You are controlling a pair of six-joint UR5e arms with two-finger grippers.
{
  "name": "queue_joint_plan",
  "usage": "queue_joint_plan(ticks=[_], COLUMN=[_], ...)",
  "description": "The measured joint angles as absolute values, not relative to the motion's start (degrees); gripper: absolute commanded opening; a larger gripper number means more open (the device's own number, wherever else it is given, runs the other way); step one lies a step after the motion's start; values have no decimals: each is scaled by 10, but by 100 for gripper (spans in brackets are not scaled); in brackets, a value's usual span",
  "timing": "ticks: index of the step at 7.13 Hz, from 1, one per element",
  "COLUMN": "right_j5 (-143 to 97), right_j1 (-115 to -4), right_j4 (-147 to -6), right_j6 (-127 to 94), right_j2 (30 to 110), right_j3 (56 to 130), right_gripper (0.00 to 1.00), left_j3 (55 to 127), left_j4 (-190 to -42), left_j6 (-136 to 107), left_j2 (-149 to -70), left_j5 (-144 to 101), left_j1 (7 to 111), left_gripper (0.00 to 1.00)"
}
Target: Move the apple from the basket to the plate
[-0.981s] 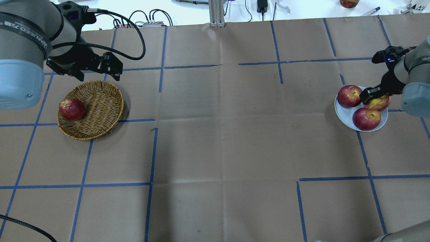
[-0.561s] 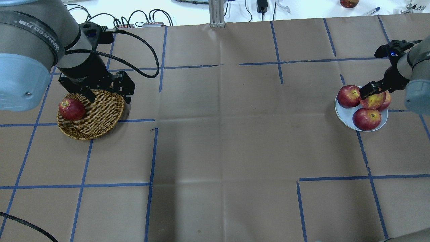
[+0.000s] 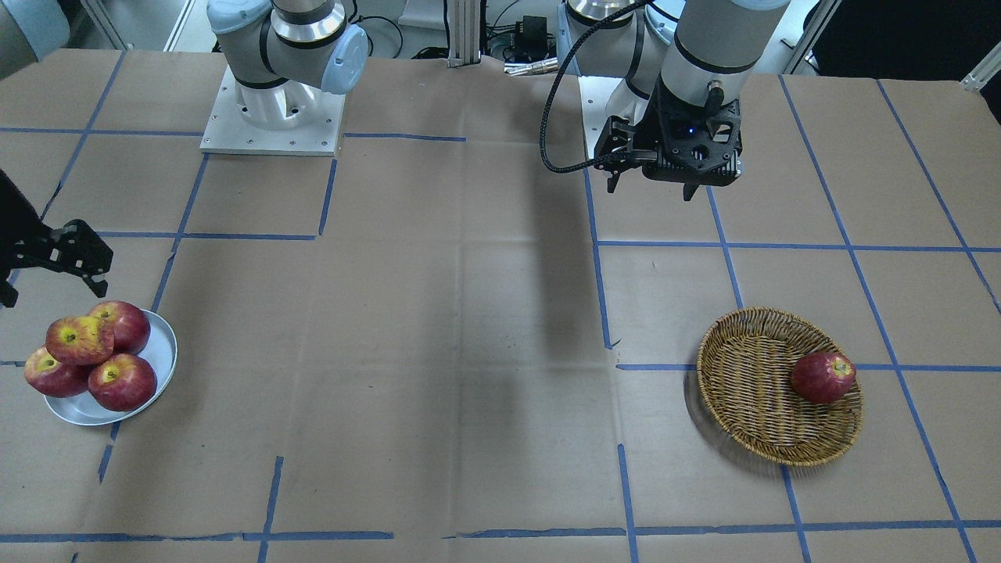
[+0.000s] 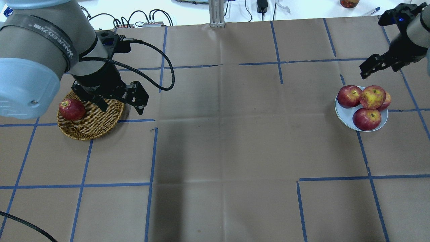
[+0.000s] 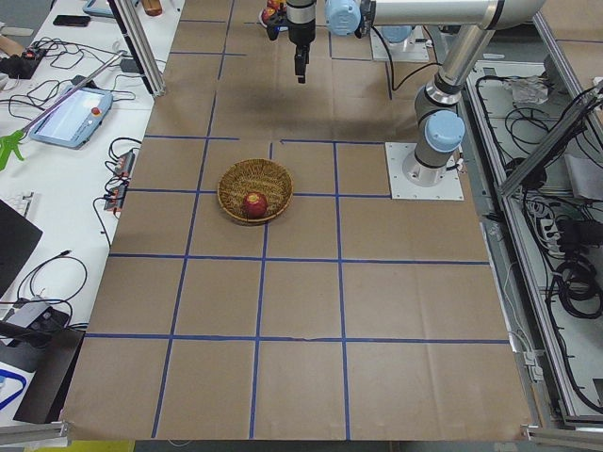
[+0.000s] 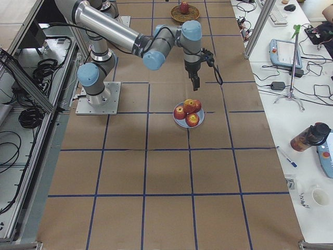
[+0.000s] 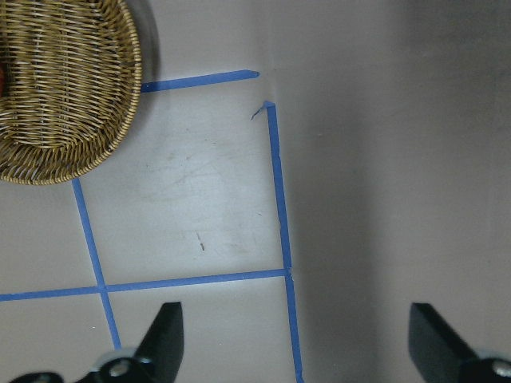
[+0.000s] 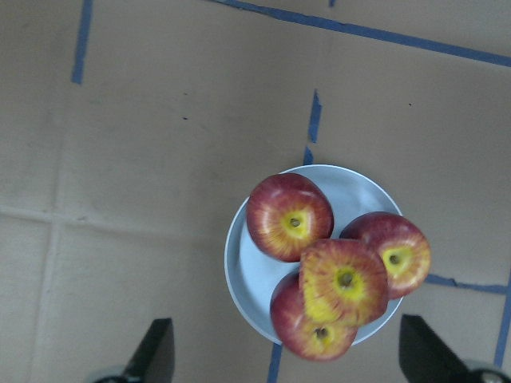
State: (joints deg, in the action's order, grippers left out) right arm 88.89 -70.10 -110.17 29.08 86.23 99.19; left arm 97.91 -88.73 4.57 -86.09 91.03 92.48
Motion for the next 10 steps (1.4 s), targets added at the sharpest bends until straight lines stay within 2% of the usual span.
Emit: queue_joint_plan(ticks=[4,10], right_j5=[894,894], right_j1=[-865,-890], right_j4=[-987,-948], right_j6=[108,84], right_j2=[908,909], right_j3=[968,936], right_gripper=[100,100], left_j3=[977,980], left_j4=[-877,-856], left_j6=[49,44], left_j2=[-854,-845], left_j5=[911,896], left_j1=[927,927], left_gripper=[99,99])
